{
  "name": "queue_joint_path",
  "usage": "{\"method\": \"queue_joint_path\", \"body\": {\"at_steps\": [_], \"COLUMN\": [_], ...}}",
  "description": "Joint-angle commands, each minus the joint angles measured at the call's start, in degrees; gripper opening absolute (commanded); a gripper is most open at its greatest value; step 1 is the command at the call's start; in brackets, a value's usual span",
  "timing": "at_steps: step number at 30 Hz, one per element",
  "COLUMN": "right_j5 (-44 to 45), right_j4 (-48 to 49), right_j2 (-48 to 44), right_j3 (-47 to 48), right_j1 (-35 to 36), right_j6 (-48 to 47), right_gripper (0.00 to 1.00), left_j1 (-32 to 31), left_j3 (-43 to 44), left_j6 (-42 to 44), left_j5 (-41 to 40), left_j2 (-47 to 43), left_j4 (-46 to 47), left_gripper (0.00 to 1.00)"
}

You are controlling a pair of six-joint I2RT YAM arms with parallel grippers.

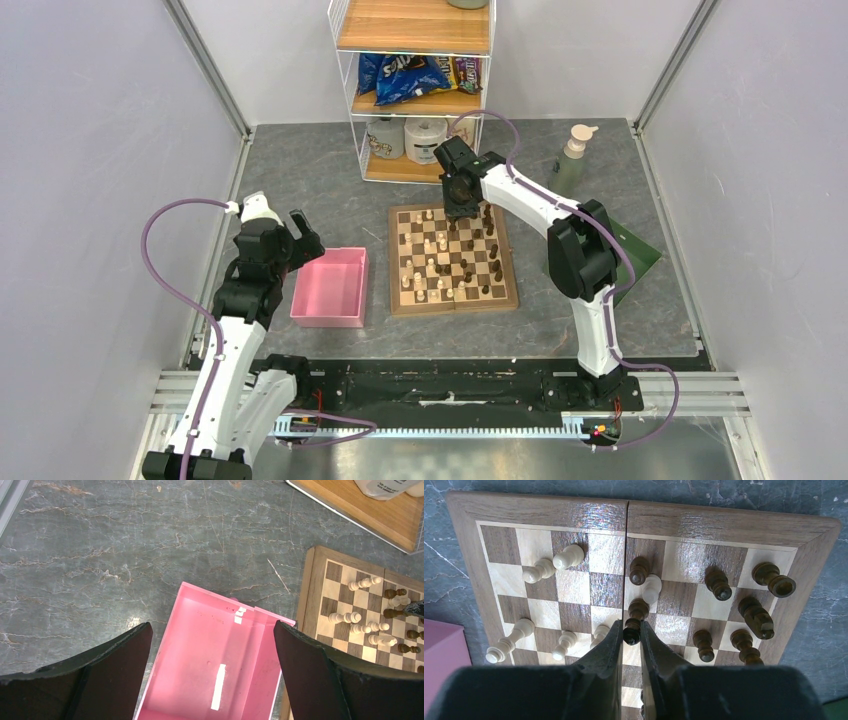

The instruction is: Set up the chess pieces on the board

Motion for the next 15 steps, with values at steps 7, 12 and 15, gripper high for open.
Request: {"method": "queue_joint_path", "body": {"at_steps": [7, 12, 15], "right_j5": [-1.8, -2.8, -3.3], "right_j4": [0.1, 0.4, 0.4], "right_j2": [-5.2, -12.0, -17.0], "right_j3": [-0.4, -4.8, -9.2], "right_j1": [0.1, -0.2, -1.2], "right_j6": [-0.7, -0.9, -0.8], "right_gripper": [0.10, 0.10, 0.10], "left_j1": [-0.1, -0.1, -0.1], "left_j3": [1.0, 0.9, 0.9], "left_j6": [-1.5, -1.5, -1.5], "left_j5": [0.2, 0.2, -0.1], "left_j2": [-0.6, -0.6, -0.6], "left_j4": [1.4, 1.4, 1.4], "left_gripper": [0.99, 0.99, 0.99]}}
